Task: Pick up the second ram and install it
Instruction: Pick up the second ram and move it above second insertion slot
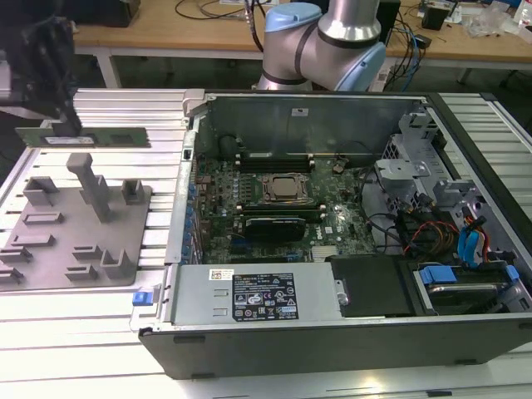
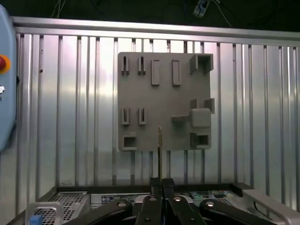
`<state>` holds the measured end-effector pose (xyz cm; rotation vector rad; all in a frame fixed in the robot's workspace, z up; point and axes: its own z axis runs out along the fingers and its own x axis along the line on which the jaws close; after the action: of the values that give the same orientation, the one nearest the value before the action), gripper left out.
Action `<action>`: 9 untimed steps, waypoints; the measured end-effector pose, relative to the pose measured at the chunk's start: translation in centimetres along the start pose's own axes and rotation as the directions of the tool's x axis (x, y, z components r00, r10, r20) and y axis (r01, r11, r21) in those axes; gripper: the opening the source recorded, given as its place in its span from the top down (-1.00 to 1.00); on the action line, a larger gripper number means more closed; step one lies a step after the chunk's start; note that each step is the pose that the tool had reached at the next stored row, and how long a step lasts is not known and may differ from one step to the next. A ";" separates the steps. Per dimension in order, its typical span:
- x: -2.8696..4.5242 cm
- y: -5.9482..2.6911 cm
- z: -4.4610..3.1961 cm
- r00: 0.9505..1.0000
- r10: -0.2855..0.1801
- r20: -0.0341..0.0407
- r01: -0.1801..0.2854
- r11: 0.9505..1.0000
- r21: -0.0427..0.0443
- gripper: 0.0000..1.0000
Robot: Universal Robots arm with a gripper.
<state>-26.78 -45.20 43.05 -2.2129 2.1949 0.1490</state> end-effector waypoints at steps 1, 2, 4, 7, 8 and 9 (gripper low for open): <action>0.01 -1.38 -0.06 1.000 0.000 0.000 0.000 1.000 -0.001 0.82; 0.02 -2.21 -0.09 1.000 0.000 0.000 0.000 1.000 -0.002 0.82; 0.03 -4.17 -0.17 1.000 0.000 0.000 0.000 1.000 -0.005 0.82; 0.04 -5.99 -0.23 1.000 0.001 0.000 -0.001 1.000 -0.007 0.82; 0.05 -6.63 -0.26 1.000 0.000 0.000 0.000 1.000 -0.008 0.82; 0.05 -7.58 -0.30 1.000 0.001 0.000 -0.001 1.000 -0.010 0.82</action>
<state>-19.19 -45.20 42.95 -2.2169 2.1997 0.1599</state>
